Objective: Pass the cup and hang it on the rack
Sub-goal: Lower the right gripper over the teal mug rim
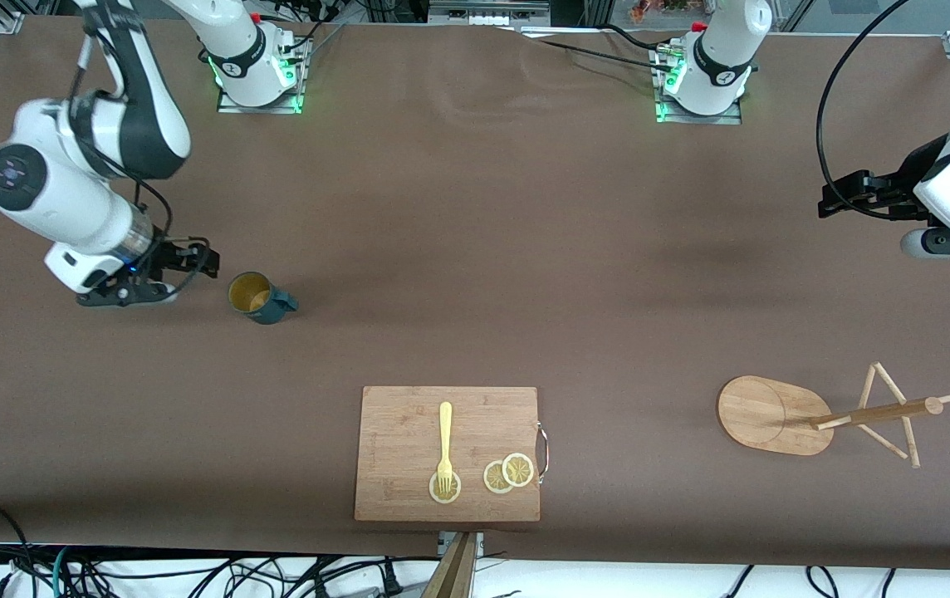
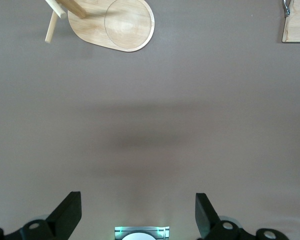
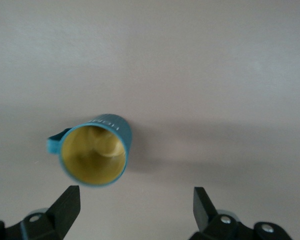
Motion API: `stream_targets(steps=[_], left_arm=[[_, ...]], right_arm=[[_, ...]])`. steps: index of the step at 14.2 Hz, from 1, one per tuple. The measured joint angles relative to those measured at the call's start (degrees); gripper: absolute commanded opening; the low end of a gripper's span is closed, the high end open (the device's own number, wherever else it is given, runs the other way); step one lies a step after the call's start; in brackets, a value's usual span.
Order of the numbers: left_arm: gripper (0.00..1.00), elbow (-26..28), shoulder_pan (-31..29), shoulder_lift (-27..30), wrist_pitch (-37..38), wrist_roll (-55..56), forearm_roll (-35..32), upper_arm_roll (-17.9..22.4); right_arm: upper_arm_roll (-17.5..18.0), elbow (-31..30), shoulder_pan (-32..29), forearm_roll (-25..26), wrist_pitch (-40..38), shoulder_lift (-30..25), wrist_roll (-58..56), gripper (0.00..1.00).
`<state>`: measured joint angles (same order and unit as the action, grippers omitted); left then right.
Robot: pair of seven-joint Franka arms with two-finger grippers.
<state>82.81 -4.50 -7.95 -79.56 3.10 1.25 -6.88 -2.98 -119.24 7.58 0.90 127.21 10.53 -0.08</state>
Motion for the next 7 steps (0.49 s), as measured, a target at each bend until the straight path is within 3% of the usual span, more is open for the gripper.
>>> stream_targets(steps=[7], left_arm=[[1.0,0.0,0.0,0.0,0.0,0.0,0.0,0.0]], right_arm=[[0.0,-1.1,0.0,0.0,6.8,6.7,0.1,0.95]])
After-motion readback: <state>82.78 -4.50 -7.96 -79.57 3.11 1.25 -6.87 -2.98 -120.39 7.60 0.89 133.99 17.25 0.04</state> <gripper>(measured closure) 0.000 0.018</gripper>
